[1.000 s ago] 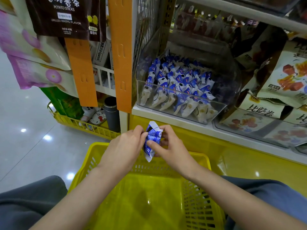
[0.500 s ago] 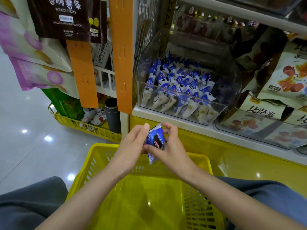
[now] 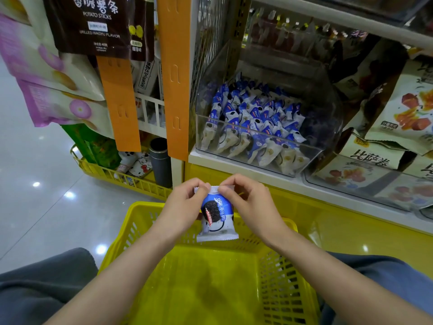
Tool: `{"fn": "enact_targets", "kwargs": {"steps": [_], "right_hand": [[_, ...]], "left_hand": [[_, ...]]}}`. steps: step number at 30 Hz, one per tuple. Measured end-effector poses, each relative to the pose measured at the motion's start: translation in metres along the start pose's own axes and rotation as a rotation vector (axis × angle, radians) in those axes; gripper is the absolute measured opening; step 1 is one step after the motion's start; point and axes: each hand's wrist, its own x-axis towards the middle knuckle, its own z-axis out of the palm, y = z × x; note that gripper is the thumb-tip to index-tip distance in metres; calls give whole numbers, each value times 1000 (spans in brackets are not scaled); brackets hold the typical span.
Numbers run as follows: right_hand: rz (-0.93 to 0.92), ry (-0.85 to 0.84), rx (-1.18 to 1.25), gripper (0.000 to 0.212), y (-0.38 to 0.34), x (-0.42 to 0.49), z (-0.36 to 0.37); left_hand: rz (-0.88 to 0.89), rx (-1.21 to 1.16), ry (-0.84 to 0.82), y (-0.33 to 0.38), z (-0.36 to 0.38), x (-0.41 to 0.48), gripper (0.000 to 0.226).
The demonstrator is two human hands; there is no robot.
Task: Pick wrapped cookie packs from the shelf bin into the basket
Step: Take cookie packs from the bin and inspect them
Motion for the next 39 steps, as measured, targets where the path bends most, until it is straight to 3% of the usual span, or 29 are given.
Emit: {"fn": "enact_targets", "kwargs": {"steps": [3,7,10,13,16,18,21,25,29,32,35,39], "right_hand": [[-142,83,-211,7,0,-1,-4],[138,205,138,15,-3,4,-9],[300,248,400,14,-6,8,-14],[441,164,552,4,-7,9,-13],[536,-46,470,25,-6,5,-9],[500,-155,238,40,-3,3,-6],[294,-170,-28,54,-1,-1,-2],[54,-81,-20,17,-5,-3,-3],[-62,14,-162,1,-6,-2,-6],[55,72,31,7,-7,0,-8],[217,86,326,12,-13,4,-12],[133,33,312,14,-25,13,-22]], "left_hand": [[-95,-118,-49,3,0,-1,22],[-201,-162,-160,3,0,-2,29],[-132,-166,-105,1,2,-3,27],[-33,-150,88,1,-5,2,13],[73,-63,194,-1,-11,5,6],[130,35,210,-3,-14,8,13],[221,193,170,-4,-16,8,23],[311,385,85,-3,-10,2,28],[141,128,43,-2,-5,2,15],[54,-15,-33,3,-5,1,25],[15,18,-97,5,-5,1,22],[26,-14,-40,9,-11,2,18]]}}
